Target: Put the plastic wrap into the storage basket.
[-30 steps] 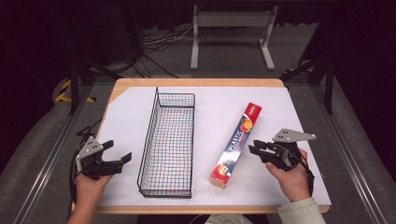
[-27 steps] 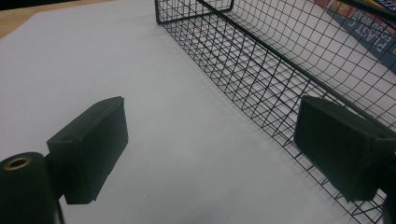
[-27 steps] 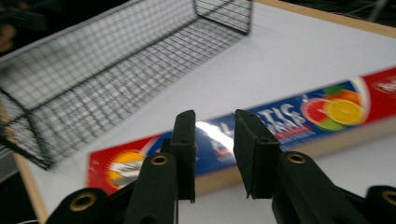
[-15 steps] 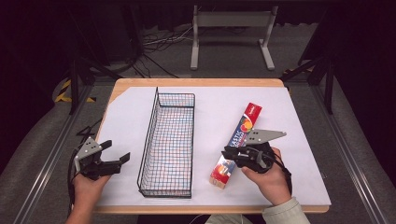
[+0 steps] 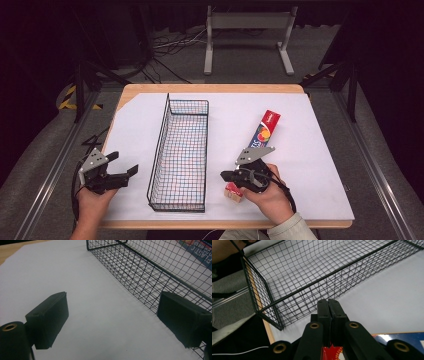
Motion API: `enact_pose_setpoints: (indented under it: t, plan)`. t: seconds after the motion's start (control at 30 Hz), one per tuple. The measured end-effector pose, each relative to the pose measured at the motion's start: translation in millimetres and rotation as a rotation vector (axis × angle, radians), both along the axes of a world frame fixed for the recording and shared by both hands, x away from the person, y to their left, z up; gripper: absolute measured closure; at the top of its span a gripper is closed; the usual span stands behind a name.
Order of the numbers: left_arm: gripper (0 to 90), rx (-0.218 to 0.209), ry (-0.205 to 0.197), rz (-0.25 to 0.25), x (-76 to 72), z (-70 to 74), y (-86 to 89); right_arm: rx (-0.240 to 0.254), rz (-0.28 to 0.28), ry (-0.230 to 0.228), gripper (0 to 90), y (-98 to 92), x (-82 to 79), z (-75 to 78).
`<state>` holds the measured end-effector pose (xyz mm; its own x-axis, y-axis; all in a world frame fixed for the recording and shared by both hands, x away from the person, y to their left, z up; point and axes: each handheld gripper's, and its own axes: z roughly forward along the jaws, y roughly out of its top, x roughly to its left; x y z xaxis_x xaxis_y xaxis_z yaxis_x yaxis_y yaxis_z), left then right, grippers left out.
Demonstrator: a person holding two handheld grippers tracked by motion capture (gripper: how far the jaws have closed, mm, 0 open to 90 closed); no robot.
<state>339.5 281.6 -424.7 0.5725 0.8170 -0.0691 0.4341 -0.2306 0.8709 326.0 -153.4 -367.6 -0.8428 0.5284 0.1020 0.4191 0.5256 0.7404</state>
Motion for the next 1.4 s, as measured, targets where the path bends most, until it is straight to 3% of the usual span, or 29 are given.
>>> enact_pose_setpoints:
  t: [0.13,0.27,0.37,0.47,0.93,1.03,1.4]
  plan:
    - [10.9,-0.003,0.001,0.009,-0.7,-0.3,1.5,-0.004,0.027,0.028,89.8,7.3,1.6,-5.6]
    - [10.9,-0.006,0.004,0.011,-1.0,-1.4,1.7,-0.064,0.015,0.048,90.0,16.0,2.0,-12.0]
    - [10.9,-0.002,0.004,0.011,-0.5,-1.7,1.9,-0.092,0.004,0.055,90.0,20.4,3.0,-15.2]
    - [11.1,0.007,0.005,0.014,-0.4,-1.7,1.5,-0.097,0.026,0.066,90.0,22.8,5.0,-18.0]
    - [11.5,0.005,0.015,0.029,2.6,-4.2,4.4,-0.242,0.006,0.151,90.0,32.8,24.5,-27.5]
    - [11.5,0.006,0.012,0.027,2.7,-3.8,3.9,-0.298,0.006,0.175,90.0,38.7,26.1,-29.6]
    - [11.6,0.006,0.011,0.024,5.2,-4.4,2.0,-0.348,0.029,0.214,90.0,42.5,26.6,-28.6]
